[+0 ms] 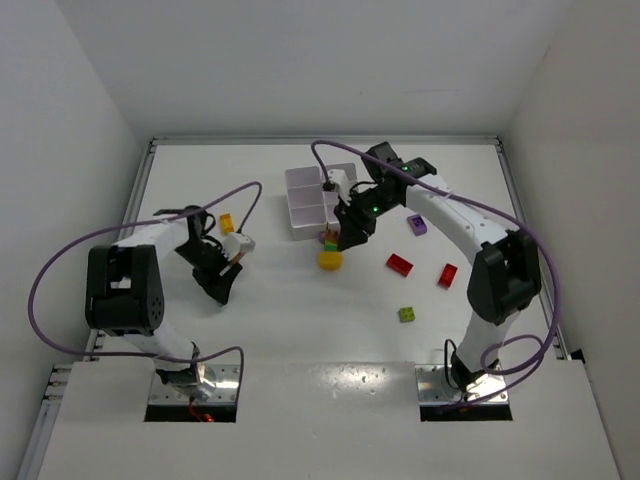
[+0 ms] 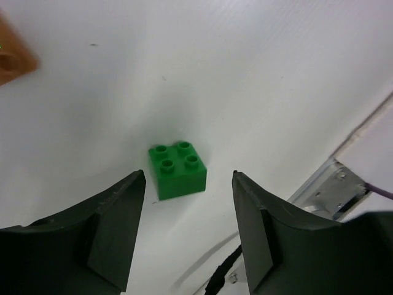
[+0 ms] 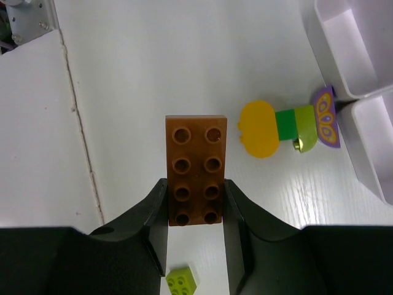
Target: Sort the legos into containers by color
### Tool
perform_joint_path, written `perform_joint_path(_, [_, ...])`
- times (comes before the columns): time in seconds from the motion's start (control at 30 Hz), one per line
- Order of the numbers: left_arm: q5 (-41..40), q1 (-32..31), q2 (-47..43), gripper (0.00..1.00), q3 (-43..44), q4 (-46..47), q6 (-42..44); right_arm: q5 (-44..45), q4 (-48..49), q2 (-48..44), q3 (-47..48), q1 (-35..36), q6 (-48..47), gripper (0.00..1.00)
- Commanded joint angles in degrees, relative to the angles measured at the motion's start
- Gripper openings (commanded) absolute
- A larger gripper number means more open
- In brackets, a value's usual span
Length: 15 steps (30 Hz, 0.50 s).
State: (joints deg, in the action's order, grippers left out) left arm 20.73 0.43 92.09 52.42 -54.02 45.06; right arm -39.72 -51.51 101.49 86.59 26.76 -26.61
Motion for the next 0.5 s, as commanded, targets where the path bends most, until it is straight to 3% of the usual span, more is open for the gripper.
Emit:
perform_joint_path(0.0, [10.53, 5.10, -2.61, 0.65, 7.59, -6.08, 3.89, -2.29, 0.88, 1.43, 3.06, 2.32, -1.43, 0.00])
perform_joint_path(0.1, [22.82, 8.79, -3.24, 0.66, 16.55, -14.78, 8.28, -2.29, 2.19, 4.31, 3.77, 4.26, -1.43, 0.00])
perform_joint_path(0.23, [28.40, 10.74, -4.64, 0.70, 24.82, -19.55, 6.38, -2.29, 3.25, 9.33, 8.94, 7.33, -1.43, 0.00])
perform_joint_path(0.3, [28.40, 12.31, -7.79, 0.71, 25.62, -14.03, -1.78, -1.58, 3.25, 11.96, 12.44, 8.82, -1.43, 0.00])
perform_joint_path(0.33, [28.40, 13.01, -8.85, 0.76, 25.62, -11.31, -5.30, -1.06, 3.78, 14.85, 13.68, 10.31, -1.43, 0.00])
perform_joint_path(0.37, [28.40, 14.41, -9.99, 0.80, 24.75, -4.06, -15.69, -0.53, 4.39, 16.44, 14.74, 11.20, -1.43, 0.00])
perform_joint_path(0.47, [24.62, 18.80, -11.59, 0.99, 23.34, 5.13, -33.57, 0.70, 6.07, 23.29, 17.99, 13.66, -1.43, 0.00])
